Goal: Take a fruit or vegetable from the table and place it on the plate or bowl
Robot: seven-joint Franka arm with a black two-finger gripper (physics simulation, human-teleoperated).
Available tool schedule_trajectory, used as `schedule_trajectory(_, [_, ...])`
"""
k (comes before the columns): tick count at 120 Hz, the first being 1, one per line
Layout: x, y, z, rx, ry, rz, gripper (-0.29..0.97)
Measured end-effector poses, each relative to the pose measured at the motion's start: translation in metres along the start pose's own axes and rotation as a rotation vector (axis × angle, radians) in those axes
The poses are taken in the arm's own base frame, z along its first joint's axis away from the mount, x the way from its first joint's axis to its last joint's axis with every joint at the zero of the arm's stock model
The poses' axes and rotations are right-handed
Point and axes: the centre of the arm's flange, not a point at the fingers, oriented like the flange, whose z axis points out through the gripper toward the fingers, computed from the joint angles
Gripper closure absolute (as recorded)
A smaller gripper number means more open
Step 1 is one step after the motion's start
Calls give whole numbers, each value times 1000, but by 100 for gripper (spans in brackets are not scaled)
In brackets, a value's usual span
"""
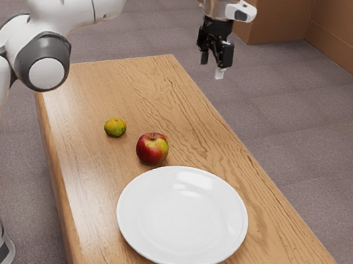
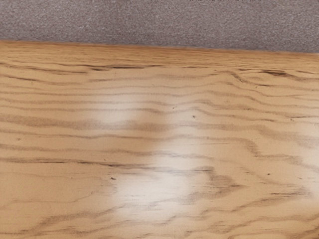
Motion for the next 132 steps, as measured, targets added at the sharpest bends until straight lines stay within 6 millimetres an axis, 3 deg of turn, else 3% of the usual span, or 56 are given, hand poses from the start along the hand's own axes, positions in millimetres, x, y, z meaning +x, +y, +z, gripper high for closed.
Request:
schedule_trajectory(19, [8, 13, 6, -9, 21, 38, 0])
schedule_trajectory(25, [3, 17, 18, -28, -3, 53, 0])
schedule_trajectory(35, [-68, 1, 54, -71, -74, 32, 0])
schedule_trajectory(50, [-149, -42, 83, -109, -72, -35, 0])
schedule_trajectory(63, [-203, -74, 110, -133, -52, -94, 0])
schedule_trajectory(75, [-236, -73, 117, -141, -20, -99, 0])
schedule_trajectory(91, [-258, -70, 140, -149, -26, -109, 0])
schedule_trajectory(105, [-282, -83, 128, -127, 30, -150, 0])
schedule_trajectory(117, [-277, -90, 135, -111, 41, -162, 0])
schedule_trajectory(132, [-269, -113, 148, -114, 56, -192, 0])
